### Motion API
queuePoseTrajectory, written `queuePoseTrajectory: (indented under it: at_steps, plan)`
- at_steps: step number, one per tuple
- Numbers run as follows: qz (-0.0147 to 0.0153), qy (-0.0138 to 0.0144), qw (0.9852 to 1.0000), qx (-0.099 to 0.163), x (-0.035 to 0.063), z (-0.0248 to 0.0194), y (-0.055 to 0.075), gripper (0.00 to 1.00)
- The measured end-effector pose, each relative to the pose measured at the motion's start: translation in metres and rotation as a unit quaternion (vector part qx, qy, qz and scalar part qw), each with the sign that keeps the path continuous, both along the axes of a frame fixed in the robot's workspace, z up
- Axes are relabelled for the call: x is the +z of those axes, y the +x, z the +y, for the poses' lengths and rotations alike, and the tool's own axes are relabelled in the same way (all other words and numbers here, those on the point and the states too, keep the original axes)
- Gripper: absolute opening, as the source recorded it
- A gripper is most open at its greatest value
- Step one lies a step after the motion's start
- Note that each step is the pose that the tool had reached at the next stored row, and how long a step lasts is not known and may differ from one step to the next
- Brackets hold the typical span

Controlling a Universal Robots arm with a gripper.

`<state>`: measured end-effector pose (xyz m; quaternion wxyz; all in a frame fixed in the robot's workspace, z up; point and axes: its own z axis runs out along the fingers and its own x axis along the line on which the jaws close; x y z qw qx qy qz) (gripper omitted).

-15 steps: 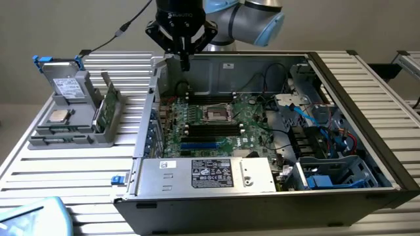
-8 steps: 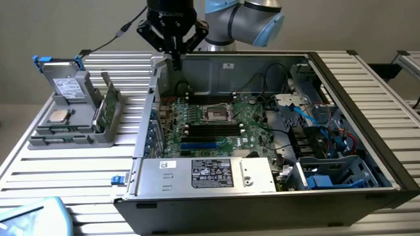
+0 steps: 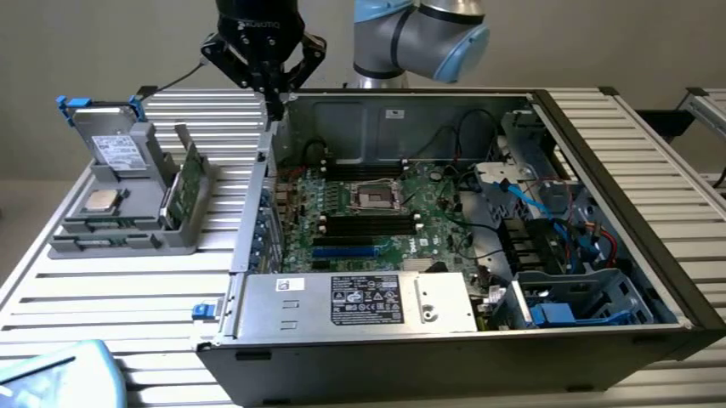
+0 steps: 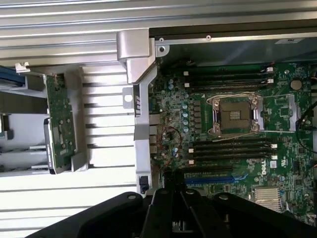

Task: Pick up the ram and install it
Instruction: 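Reach for the ram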

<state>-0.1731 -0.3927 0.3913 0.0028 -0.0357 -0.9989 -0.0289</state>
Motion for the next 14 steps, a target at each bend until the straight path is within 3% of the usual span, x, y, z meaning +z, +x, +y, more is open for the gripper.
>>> queuePoseTrajectory:
  at_steps: [14]
  plan:
    - [0.0011, 0.0009, 1.0000, 0.000, -0.0098, 0.0025, -0.064, 0.11]
